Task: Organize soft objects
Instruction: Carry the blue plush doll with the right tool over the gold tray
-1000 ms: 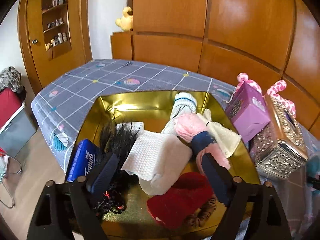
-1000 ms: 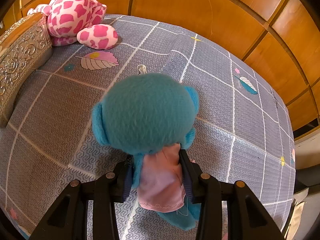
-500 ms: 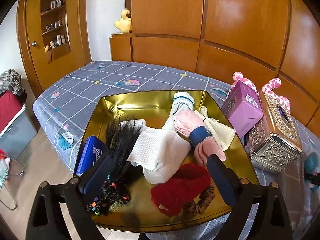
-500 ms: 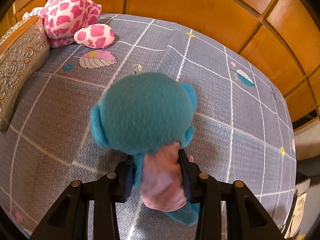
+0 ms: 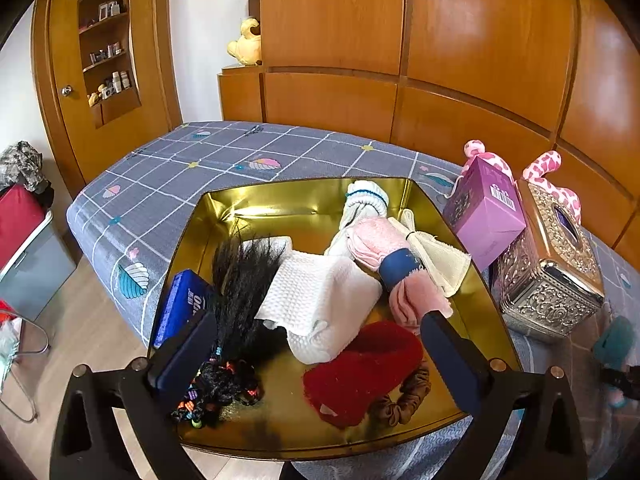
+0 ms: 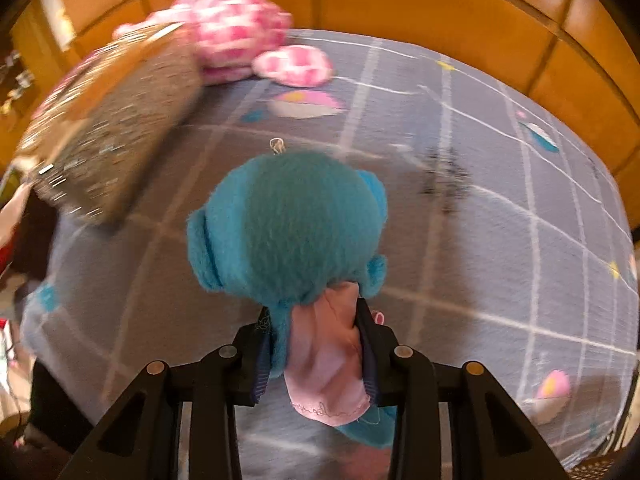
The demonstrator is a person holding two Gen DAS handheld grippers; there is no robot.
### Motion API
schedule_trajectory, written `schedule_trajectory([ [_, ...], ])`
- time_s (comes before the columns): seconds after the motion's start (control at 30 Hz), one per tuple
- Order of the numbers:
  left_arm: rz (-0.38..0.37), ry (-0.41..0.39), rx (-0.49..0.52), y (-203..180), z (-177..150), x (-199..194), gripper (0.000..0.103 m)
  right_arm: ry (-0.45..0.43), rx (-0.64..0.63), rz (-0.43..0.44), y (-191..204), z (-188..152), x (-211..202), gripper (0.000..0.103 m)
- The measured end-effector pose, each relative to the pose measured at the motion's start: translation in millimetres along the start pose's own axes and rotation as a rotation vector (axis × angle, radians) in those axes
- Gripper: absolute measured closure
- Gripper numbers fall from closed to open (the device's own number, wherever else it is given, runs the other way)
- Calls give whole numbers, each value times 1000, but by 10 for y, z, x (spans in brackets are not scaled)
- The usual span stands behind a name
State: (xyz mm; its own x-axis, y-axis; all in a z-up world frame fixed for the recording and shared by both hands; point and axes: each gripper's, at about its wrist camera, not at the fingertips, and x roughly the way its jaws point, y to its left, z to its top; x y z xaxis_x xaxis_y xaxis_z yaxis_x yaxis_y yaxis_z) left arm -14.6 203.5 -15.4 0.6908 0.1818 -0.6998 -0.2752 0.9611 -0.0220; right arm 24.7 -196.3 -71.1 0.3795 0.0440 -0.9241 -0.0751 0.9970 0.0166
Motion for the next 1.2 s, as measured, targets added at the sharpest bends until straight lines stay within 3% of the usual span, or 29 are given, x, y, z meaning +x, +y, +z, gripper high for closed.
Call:
schedule_trajectory([
  [0.53,29,-15,19,217,76,-63,1,5,-237,323,1161,-253,-245,68],
  [0.73,101,-37,-39,580,140,-70,1,-30,-299,436,1548,-110,-463,68],
  [0.93,104,-46,-112,771,127,-45,0,-74,-347,540,2078,221,-603,68],
  [1.1,97,-48,-134,820,109,-32,0,-135,-360,591,2541,542,-645,68],
  [1.2,89,-32,-146,842,99,24,0,-101,-393,572,2841,618,-462,68],
])
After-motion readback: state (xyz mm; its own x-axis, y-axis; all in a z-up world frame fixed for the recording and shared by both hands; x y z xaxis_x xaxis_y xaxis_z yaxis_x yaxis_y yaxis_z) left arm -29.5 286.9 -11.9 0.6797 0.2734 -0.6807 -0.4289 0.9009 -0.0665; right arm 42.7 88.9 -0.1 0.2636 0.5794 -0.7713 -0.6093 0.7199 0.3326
